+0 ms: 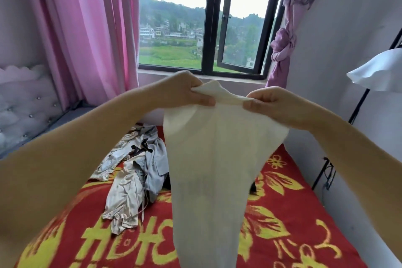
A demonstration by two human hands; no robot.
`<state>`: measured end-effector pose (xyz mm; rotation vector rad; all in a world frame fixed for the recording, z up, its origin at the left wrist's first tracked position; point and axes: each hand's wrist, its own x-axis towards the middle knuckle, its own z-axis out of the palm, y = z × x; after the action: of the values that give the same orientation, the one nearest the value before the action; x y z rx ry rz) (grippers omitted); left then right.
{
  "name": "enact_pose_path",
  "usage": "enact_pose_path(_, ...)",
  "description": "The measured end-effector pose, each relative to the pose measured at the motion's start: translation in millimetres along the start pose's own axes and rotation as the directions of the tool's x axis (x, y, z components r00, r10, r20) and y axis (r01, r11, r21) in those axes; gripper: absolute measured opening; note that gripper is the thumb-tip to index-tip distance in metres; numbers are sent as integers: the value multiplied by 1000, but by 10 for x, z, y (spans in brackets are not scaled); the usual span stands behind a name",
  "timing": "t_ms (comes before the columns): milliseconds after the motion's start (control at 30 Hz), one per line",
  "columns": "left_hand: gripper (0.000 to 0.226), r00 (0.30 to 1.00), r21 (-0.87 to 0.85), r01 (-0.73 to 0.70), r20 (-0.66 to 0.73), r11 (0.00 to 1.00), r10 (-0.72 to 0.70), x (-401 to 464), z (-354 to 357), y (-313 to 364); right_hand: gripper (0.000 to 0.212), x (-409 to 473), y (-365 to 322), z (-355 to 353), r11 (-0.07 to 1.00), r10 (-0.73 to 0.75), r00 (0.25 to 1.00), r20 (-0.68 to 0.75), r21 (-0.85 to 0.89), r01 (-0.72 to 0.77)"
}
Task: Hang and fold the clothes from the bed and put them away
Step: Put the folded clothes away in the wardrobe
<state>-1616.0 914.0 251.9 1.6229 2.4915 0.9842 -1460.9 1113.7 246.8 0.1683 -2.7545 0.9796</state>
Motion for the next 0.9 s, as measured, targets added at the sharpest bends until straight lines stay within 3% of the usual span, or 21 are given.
enact_pose_path(67, 40, 999, -2, 2, 34, 1000, -2, 29, -132, 121, 33, -24, 35, -98, 985, -11, 1000, 29, 173, 6)
enact_pose_path(133, 53, 996, -26, 12, 89, 1000, -10, 84, -188, 171, 28, -13, 129, -196, 957, 21, 980, 196, 280, -76)
enact_pose_path(233, 58, 982, 87, 54, 178, 995, -69, 275, -33, -56, 29, 92, 479, -184, 929, 171, 921, 351, 253, -269)
enact_pose_path(333, 46, 974, 263, 84, 184, 961, -136, 507, 374, -469, 14, 275, 905, 80, 925, 362, 905, 222, 38, -379)
enact_pose_path(400, 43, 988, 364, 60, 112, 929, -107, 650, 542, -683, 9, 438, 1128, 249, 914, 404, 909, 103, -65, -399)
enact_pose_path(533, 35, 995, 487, -77, -16, 870, 97, 890, 446, -824, 30, 708, 1273, 238, 927, 326, 928, -183, -133, -352)
enact_pose_path(633, 36, 960, 555, -147, -119, 819, 252, 998, 260, -752, 28, 838, 1225, 37, 938, 207, 917, -342, -197, -285)
enact_pose_path(767, 43, 891, 625, -185, -218, 758, 398, 1025, 97, -630, 24, 905, 1092, -164, 937, 81, 911, -404, -281, -209)
enact_pose_path(900, 41, 804, 667, -342, -157, 662, 573, 666, 359, -623, 17, 668, 1119, 21, 928, 75, 950, -304, -327, -178)
